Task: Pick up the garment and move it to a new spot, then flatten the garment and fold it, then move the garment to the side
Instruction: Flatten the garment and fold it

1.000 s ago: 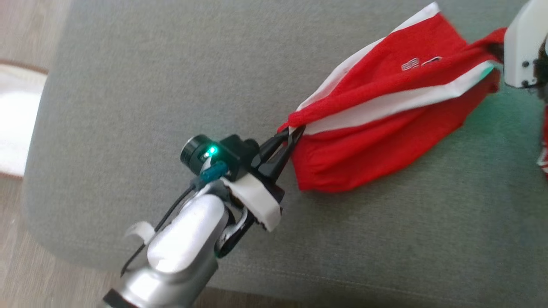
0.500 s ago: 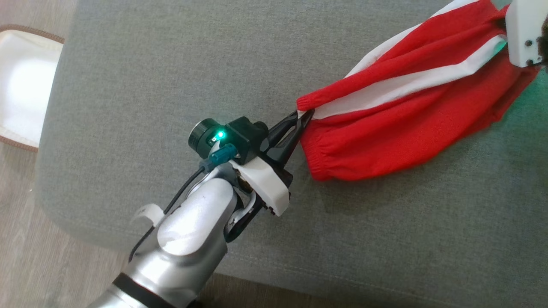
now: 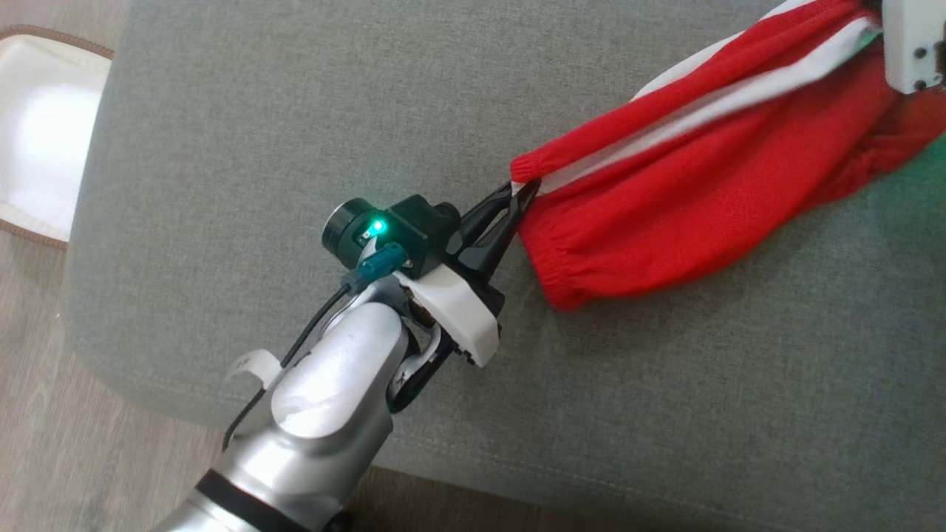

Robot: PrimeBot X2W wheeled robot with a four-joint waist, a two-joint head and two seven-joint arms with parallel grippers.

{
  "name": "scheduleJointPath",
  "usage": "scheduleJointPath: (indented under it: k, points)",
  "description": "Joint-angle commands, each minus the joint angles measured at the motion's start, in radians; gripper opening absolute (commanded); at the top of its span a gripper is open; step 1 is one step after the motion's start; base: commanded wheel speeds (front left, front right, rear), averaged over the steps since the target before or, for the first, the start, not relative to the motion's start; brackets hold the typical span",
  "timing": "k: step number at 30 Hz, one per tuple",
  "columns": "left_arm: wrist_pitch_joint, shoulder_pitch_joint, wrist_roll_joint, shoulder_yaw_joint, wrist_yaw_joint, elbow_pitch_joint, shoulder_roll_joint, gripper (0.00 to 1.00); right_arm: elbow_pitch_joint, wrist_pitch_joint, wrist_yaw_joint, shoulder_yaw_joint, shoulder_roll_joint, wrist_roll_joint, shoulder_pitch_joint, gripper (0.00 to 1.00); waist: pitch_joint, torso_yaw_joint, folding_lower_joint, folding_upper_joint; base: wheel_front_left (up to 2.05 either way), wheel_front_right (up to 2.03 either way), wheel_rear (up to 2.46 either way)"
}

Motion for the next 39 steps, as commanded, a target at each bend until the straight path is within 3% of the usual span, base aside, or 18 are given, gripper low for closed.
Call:
scheduleJointPath:
  k: [1,6,9,10,11,16,28,34,39]
  points:
    - [-0.012,-0.025,0.016,0.037,-0.001,-0.022,0.011,0.0,-0.012,-0.023,0.007,0.007,0.002,-0.004,-0.023,1.0,0.0,-0.004,-0.0001,0.0,0.0,0.0,0.0]
    - [-0.012,-0.019,0.034,0.055,0.006,-0.004,0.01,0.0,0.047,-0.115,0.007,0.008,0.019,-0.01,-0.026,1.0,-0.013,-0.028,-0.0001,0.0,0.0,0.0,0.0]
    - [-0.012,-0.012,0.053,0.072,0.018,0.013,0.012,0.47,0.072,-0.162,0.007,0.004,0.038,0.009,-0.012,1.0,-0.035,-0.051,-0.0001,0.0,0.0,0.0,0.0]
    - [-0.012,-0.009,0.057,0.081,0.023,0.018,0.015,0.85,0.077,-0.179,0.007,0.001,0.044,0.017,-0.007,1.0,-0.043,-0.061,-0.0001,0.0,0.0,0.0,0.0]
    - [-0.012,-0.006,0.062,0.09,0.029,0.022,0.018,1.0,0.08,-0.194,0.007,0.001,0.048,0.024,-0.001,1.0,-0.05,-0.071,-0.0001,0.0,0.0,0.0,0.0]
    - [-0.012,0.015,0.079,0.142,0.061,0.041,0.045,1.0,0.064,-0.288,0.007,0.008,0.063,0.067,0.038,1.0,-0.097,-0.125,-0.0001,0.0,0.0,0.0,0.0]
    - [-0.012,0.085,0.056,0.295,0.119,-0.029,0.071,1.0,-0.069,-0.662,0.007,0.028,0.073,0.086,0.188,1.0,-0.212,-0.224,-0.0001,0.0,0.0,0.0,0.0]
    - [-0.012,0.152,0.042,0.396,0.144,-0.149,0.058,1.0,-0.125,-0.85,0.007,-0.032,0.1,0.009,0.307,1.0,-0.277,-0.261,-0.0001,0.0,0.0,0.0,0.0]
    - [-0.012,0.235,0.055,0.465,0.148,-0.249,0.046,1.0,-0.164,-0.958,0.007,-0.127,0.165,-0.089,0.433,1.0,-0.325,-0.285,-0.0001,0.0,0.0,0.0,0.0]
